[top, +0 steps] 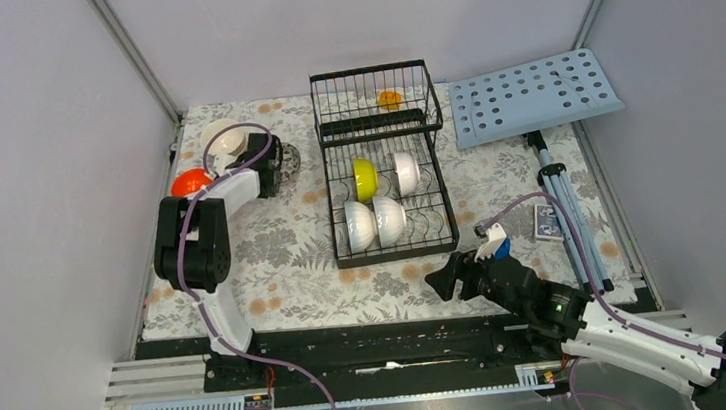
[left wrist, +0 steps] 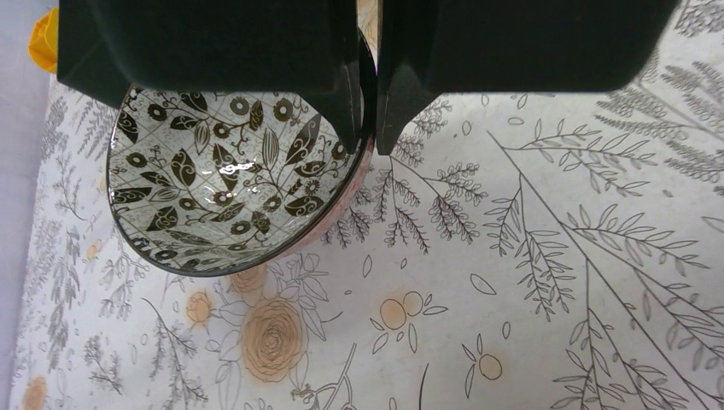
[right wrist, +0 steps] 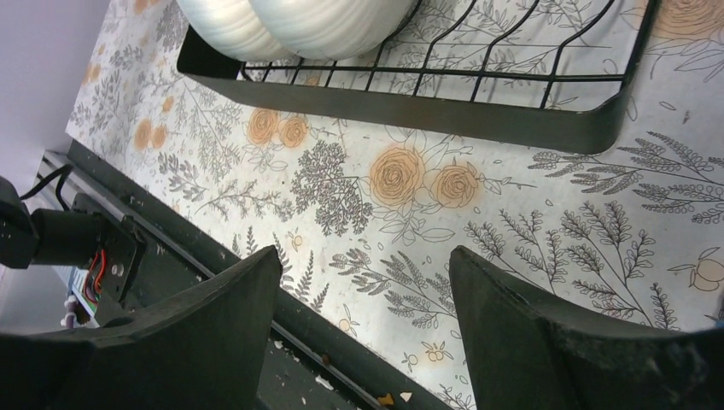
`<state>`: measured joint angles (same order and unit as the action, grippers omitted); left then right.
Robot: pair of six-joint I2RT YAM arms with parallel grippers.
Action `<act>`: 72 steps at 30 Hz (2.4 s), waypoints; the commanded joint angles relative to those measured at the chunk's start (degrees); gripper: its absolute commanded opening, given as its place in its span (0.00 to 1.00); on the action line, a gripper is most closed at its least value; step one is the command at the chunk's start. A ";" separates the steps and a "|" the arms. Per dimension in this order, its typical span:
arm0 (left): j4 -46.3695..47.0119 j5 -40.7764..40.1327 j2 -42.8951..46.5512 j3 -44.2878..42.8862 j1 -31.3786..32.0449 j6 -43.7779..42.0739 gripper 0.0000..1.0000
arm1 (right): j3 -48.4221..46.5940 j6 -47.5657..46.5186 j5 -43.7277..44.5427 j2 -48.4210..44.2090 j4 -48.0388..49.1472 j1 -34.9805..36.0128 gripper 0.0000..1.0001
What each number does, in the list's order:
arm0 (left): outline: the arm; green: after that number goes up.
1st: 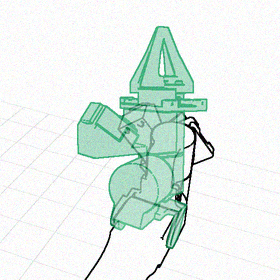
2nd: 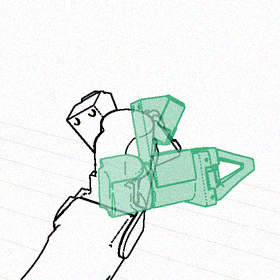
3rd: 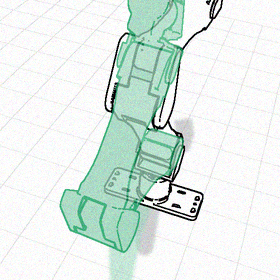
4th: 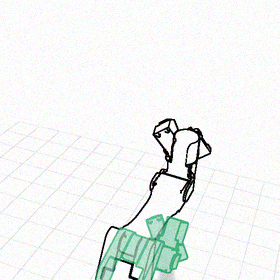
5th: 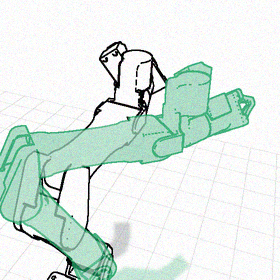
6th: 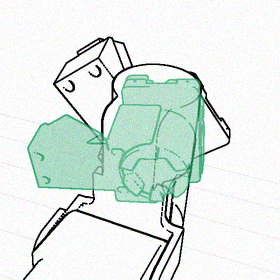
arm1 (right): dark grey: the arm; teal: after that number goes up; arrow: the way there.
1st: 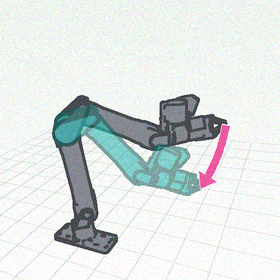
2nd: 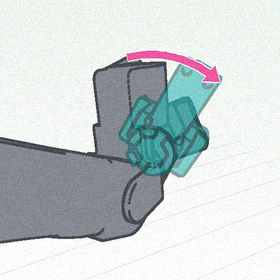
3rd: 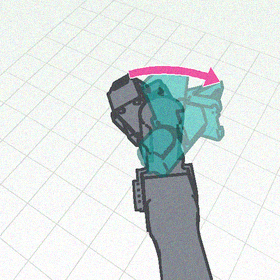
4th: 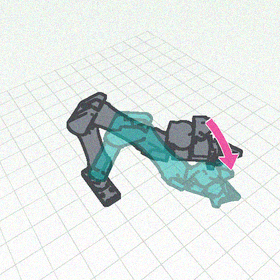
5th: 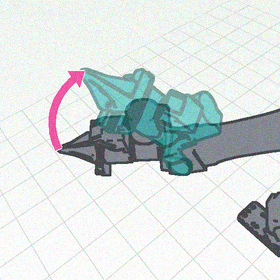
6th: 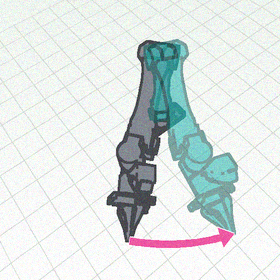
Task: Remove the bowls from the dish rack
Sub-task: Place the bowl at the center of the board, then pick up the bowl from the dish rack.
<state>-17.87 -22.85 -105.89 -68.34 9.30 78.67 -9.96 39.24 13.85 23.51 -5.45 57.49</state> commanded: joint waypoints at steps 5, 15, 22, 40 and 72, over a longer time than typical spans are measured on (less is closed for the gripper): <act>2.83 -1.88 -4.54 -8.11 -0.12 6.41 0.00 | 0.14 2.35 6.19 1.84 3.64 0.37 0.79; -2.41 -4.06 -8.66 -14.57 0.08 5.90 0.00 | 0.26 2.68 6.95 2.98 3.32 0.42 0.79; -5.01 -4.19 -10.48 -16.93 0.36 5.41 0.00 | 0.02 2.40 7.54 1.50 1.20 0.43 0.79; -2.12 -1.12 -3.29 -10.98 0.63 2.75 0.54 | -2.54 3.50 9.21 -4.22 -7.97 0.42 0.81; 7.62 25.03 71.33 37.58 6.32 -35.74 0.99 | -36.78 -13.90 7.80 33.87 -10.16 0.41 1.00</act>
<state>-12.40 -2.28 -35.62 -32.29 15.51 45.84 -42.15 27.92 22.48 51.72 -19.66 57.49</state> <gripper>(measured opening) 0.987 0.994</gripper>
